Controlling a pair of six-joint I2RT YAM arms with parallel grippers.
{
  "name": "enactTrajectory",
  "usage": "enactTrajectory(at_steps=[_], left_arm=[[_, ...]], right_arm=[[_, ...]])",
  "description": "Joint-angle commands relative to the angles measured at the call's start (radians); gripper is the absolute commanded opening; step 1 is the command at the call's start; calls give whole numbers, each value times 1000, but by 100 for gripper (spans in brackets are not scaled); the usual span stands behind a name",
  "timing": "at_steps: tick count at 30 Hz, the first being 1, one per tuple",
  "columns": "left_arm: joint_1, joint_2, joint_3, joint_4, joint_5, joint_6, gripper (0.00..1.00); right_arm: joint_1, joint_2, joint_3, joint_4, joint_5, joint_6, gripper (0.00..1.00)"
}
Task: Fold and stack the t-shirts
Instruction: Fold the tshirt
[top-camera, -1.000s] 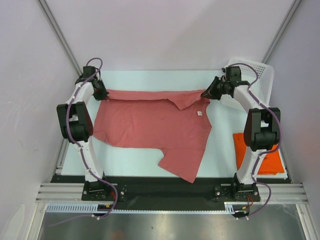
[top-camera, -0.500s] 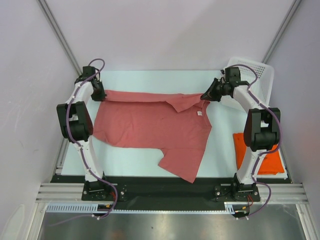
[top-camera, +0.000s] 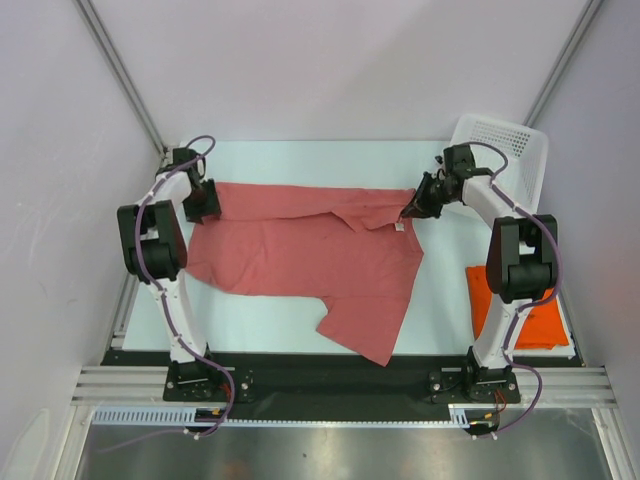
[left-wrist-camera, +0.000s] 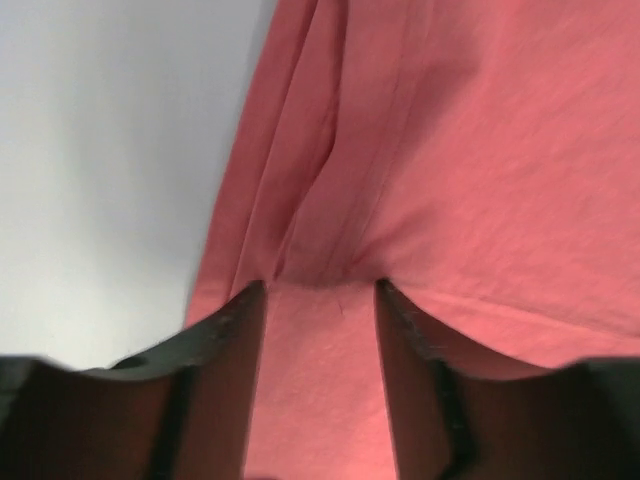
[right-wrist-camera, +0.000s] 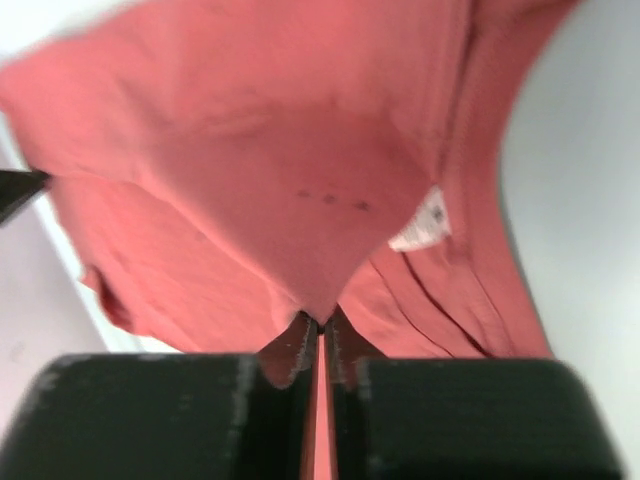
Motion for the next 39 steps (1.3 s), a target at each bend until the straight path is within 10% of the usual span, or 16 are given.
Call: enactTrajectory(at_steps=[1, 7, 15, 30, 39], left_arm=[[20, -117, -28, -3, -52, -46, 58], [53, -116, 27, 40, 70, -106, 68], [68, 25, 147, 54, 264, -142, 62], [68, 35, 23, 104, 255, -182, 52], [68, -50, -49, 143, 225, -239, 53]], right_arm=[[16, -51, -3, -113, 50, -105, 10], [-3, -23, 133, -191, 150, -225, 38], [-15, 159, 347, -231, 143, -246, 50], [-14, 383, 564, -224, 198, -179, 55], [-41, 379, 555, -241, 538, -151, 61]])
